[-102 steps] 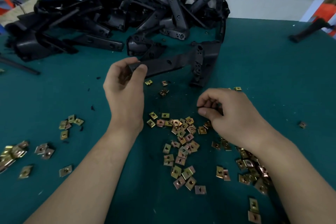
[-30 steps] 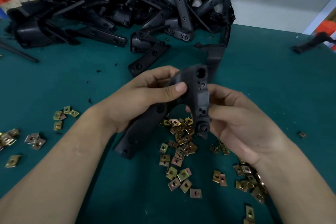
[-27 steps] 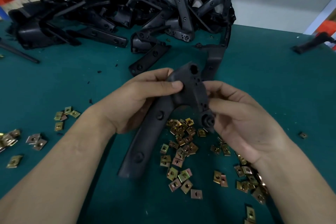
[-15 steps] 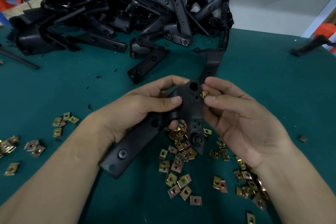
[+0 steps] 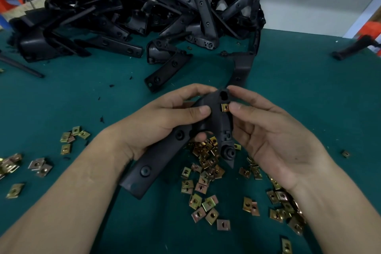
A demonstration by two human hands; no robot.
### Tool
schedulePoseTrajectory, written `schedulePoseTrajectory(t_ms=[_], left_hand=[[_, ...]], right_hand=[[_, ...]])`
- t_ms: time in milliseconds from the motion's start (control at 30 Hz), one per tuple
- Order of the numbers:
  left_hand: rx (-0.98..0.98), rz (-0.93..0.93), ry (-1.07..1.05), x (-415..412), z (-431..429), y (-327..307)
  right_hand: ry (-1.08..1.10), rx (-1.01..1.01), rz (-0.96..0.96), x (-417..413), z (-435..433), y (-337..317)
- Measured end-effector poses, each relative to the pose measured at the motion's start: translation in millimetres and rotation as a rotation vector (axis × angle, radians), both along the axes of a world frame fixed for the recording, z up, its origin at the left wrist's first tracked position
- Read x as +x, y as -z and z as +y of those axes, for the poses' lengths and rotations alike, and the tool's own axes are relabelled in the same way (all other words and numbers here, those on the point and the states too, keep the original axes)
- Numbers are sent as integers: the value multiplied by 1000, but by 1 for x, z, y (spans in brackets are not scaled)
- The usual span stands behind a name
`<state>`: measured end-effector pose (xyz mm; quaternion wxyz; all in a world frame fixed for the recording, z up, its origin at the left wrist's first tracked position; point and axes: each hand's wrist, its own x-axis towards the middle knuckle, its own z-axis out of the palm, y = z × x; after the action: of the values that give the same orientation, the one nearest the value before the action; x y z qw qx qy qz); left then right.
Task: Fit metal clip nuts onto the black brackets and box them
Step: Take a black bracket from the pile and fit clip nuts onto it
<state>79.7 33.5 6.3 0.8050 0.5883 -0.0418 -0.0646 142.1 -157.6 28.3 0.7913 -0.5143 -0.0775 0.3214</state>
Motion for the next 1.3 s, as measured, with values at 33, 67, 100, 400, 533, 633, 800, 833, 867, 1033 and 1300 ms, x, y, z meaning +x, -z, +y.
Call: schedulePoseTrajectory(t_ms=[33,67,100,400,533,633,800,833,867,1033,1300], left_hand=[[-2,3,-6,0,0,1],[-7,5,-13,0,0,1],[-11,7,-17,1,1,2],[-98,18,-50,5,5,-1],[-120,59,-60,6,7,-1],[-89,69,-57,6,7,0],[-149,68,-99,7,8,-1],[-176,77,-111,7,9,-1],[-194,85,-121,8,9,-1],[-215,88,-112,7,11,-1],[-212,77,-119,7,10,-1]], right_hand=[[0,-9,-7,0,0,0],[-4,-16,-15,0,0,1],[-11,-21,-21,0,0,1],[235,-222,-168,15,-7,10],[252,-952,-800,26,-19,29],[243,-1050,-931,25,-21,31],[-80,-991,-961,23,-30,9],[-230,-996,-943,21,-33,5],[-341,-1022,-933,19,-35,2],[-328,-1046,-957,14,-33,2],[-353,-1022,-959,15,-32,2]])
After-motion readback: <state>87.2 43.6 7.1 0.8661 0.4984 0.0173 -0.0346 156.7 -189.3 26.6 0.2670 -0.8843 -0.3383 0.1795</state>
